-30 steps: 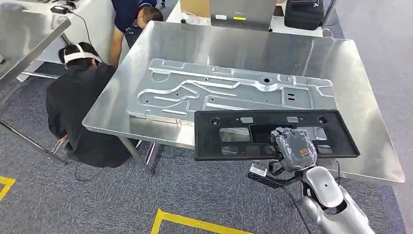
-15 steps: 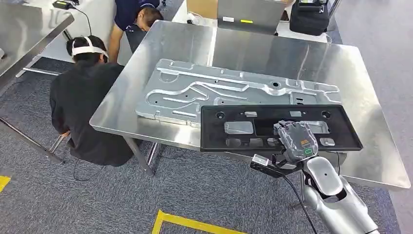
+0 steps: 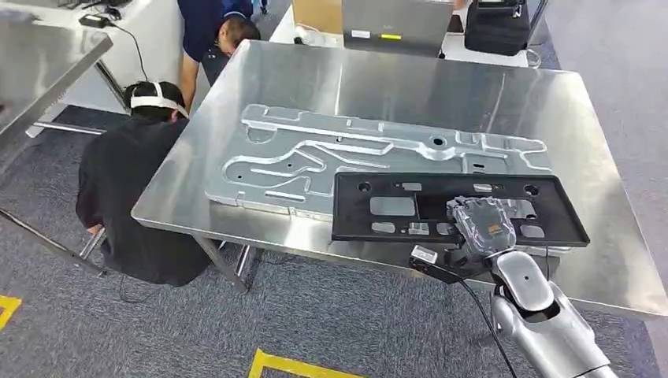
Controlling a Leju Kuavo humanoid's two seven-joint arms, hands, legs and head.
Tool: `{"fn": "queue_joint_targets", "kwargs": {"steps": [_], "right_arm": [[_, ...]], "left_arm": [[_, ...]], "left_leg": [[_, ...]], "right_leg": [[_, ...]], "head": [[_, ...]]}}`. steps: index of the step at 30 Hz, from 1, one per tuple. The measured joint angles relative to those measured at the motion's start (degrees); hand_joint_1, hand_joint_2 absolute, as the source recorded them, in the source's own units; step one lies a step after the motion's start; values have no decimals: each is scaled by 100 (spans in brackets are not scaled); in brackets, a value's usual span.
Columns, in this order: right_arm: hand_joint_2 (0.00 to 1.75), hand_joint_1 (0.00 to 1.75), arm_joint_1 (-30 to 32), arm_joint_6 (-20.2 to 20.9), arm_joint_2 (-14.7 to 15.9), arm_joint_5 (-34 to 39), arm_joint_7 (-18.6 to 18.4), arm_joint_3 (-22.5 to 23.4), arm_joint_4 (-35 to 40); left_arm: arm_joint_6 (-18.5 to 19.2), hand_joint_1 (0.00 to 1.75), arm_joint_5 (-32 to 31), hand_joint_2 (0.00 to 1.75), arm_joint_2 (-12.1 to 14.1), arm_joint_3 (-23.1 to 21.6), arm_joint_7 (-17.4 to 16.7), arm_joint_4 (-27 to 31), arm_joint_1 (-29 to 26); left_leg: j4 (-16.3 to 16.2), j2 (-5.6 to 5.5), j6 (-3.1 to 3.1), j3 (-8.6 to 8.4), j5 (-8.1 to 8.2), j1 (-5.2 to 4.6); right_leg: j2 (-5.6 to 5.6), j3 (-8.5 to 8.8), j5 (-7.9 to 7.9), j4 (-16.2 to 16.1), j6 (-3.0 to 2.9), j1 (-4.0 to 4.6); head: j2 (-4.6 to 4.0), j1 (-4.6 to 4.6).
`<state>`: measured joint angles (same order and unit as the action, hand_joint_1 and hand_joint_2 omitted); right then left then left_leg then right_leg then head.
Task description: Take the parts from the cabinet and place them on the table.
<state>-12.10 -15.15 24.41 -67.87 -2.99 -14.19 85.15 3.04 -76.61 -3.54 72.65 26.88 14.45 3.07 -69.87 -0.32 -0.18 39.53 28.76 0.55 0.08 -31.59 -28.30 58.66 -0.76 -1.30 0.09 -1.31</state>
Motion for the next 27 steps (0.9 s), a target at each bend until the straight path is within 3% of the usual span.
{"fn": "queue_joint_targets", "kwargs": {"steps": [1,2,3,4,6,8,9,11,12,13,14,15,17,19,21,23,24,27], "right_arm": [[175,175,-3,0,-2,11,-2,0,-22],[175,175,-5,0,-2,22,-7,2,-46],[175,175,-23,0,0,35,-15,2,-70],[175,175,-29,4,0,39,-17,7,-87],[175,175,-28,9,0,48,-22,15,-122],[175,175,-28,9,13,55,-20,26,-138],[175,175,-50,9,26,55,-20,44,-144],[175,175,-75,18,40,57,-28,64,-168],[175,175,-69,33,40,57,-31,64,-192],[175,175,-63,42,39,57,-31,64,-216],[175,175,-62,42,40,57,-22,64,-238],[175,175,-63,42,39,59,-20,66,-253],[175,175,-69,42,44,77,-20,96,-282],[175,175,-94,44,46,81,-20,107,-297],[175,175,-88,48,46,92,-18,120,-330],[175,175,-76,48,46,92,-17,131,-336],[175,175,-81,50,46,92,-17,138,-339],[175,175,-87,52,46,109,-17,140,-374]], "left_arm": [[0,0,0,0,4,0,0,0,2],[0,0,0,0,15,0,0,0,-1],[0,0,0,0,15,0,-4,0,4],[0,0,0,0,20,0,-6,2,14],[0,0,0,0,26,0,-9,2,-6],[0,0,-11,0,26,-2,-7,0,-8],[0,0,-13,0,26,-2,-7,2,-3],[0,0,-13,0,26,-2,-7,0,9],[0,0,-13,0,26,-2,-7,0,7],[0,0,-15,0,26,-2,-9,0,2],[0,0,-15,0,26,-2,-9,0,-4],[0,0,-15,0,26,-2,-9,0,-9],[0,0,-15,0,26,-2,-9,0,-10],[0,0,-17,0,26,-2,-15,-2,8],[0,0,-17,0,26,-2,-15,-2,2],[0,0,-22,0,28,-4,-15,-4,5],[0,0,-22,0,26,-4,-13,-7,11],[-2,0,-22,0,50,-4,-17,-7,12]], "left_leg": [[536,1,24,-222,-317,2],[965,2,56,-374,-471,0],[1021,-4,71,-454,-395,-40],[1054,-5,103,-458,-340,-43],[1076,-11,149,-443,-319,-57],[1205,-10,230,-573,-341,-14],[1241,-4,271,-620,-323,-11],[1241,-5,315,-661,-276,-25],[1239,-5,324,-690,-245,-34],[1236,-9,323,-729,-211,-41],[1234,-12,319,-781,-175,-44],[1230,-15,313,-841,-131,-47],[1225,-22,283,-964,-26,-55],[1196,-38,216,-952,26,-85],[1232,-25,173,-962,51,-70],[1201,-11,99,-1013,142,-79],[965,-1,72,-941,236,-80],[-429,-2,4,-114,719,-33]], "right_leg": [[0,61,-41,0,21,-1],[-1,99,-85,-4,49,0],[2,90,-112,24,94,42],[7,61,-103,15,121,29],[3,81,-112,-34,187,16],[-5,139,-186,21,258,-5],[-4,10,-328,291,264,-1],[-2,-516,-696,1207,285,4],[-2,-802,-791,1629,292,1],[-3,-961,-724,1781,292,0],[-3,-963,-507,1641,285,1],[-4,-850,-197,1280,270,2],[-5,-458,452,246,206,12],[-9,-365,288,37,136,72],[-1,-383,257,70,89,92],[2,-264,239,-27,44,9],[-3,-199,205,-50,-10,7],[-13,-96,106,-49,-49,13]], "head": [[0,0],[0,0],[0,-2],[0,0],[0,-2],[0,-4],[0,-2],[0,-2],[0,-2],[0,-2],[0,-2],[0,-2],[0,-2],[0,-2],[0,-2],[0,-2],[0,-2],[0,-2]]}}
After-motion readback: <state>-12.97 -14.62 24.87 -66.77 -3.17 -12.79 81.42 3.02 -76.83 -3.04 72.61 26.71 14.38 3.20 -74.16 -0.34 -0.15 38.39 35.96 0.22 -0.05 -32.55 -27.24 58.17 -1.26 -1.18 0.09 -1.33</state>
